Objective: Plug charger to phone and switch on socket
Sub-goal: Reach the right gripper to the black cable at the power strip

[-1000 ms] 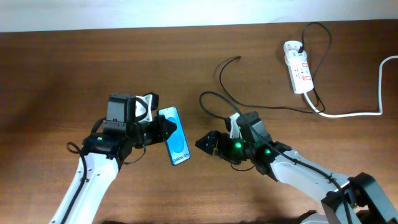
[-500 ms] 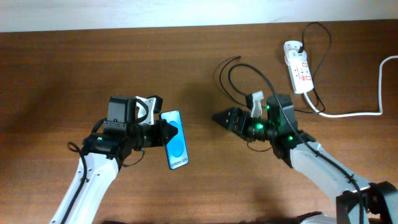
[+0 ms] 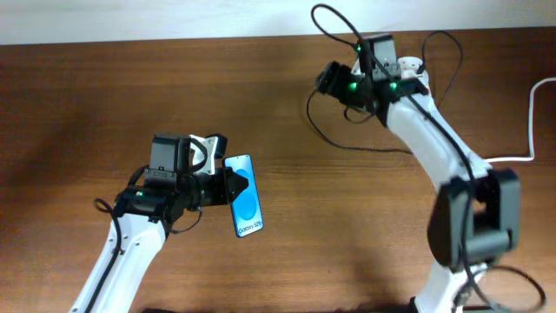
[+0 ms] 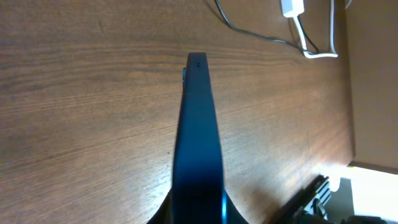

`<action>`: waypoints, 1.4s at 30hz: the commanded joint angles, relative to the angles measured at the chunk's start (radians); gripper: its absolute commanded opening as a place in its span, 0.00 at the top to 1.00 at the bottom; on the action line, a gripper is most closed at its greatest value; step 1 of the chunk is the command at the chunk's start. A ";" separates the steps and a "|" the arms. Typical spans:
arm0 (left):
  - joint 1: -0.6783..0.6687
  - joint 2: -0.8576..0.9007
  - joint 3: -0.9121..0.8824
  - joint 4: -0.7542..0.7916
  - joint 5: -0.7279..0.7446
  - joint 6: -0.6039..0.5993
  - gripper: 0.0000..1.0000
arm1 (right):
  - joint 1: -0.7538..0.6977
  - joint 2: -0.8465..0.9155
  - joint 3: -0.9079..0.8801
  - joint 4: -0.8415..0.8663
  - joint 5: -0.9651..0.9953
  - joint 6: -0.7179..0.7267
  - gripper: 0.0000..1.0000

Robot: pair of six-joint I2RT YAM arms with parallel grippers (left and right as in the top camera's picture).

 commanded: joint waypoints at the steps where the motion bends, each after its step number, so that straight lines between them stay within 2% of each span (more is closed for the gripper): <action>1: 0.006 -0.005 0.012 0.006 0.023 0.013 1.00 | -0.041 0.153 0.138 -0.002 -0.036 0.070 0.19; 4: 0.006 -0.005 0.012 0.006 0.023 0.013 1.00 | -0.050 0.312 0.238 0.039 -0.080 0.176 0.22; 9: 0.006 -0.005 0.012 0.006 0.023 0.012 1.00 | -0.061 0.409 0.246 0.175 -0.111 0.372 0.34; 12: 0.006 -0.005 0.012 0.006 0.024 0.012 1.00 | -0.064 0.434 0.246 0.209 -0.083 0.428 0.38; 14: 0.006 -0.005 0.012 0.005 0.024 0.012 1.00 | -0.065 0.457 0.246 0.227 -0.072 0.471 0.47; 16: 0.006 -0.005 0.012 -0.002 0.024 0.012 1.00 | -0.065 0.488 0.246 0.243 -0.073 0.526 0.52; 26: 0.006 -0.005 0.012 -0.027 0.023 0.012 1.00 | -0.103 0.562 0.245 0.243 -0.062 0.537 0.76; 30: 0.006 -0.005 0.012 -0.028 0.023 0.012 1.00 | -0.093 0.562 0.245 0.238 -0.072 0.536 0.78; 37: 0.006 -0.005 0.012 -0.027 0.023 0.012 1.00 | -0.065 0.562 0.244 0.225 -0.097 0.535 0.72; 42: 0.006 -0.005 0.012 -0.027 0.005 0.012 1.00 | -0.057 0.562 0.244 0.206 -0.087 0.537 0.72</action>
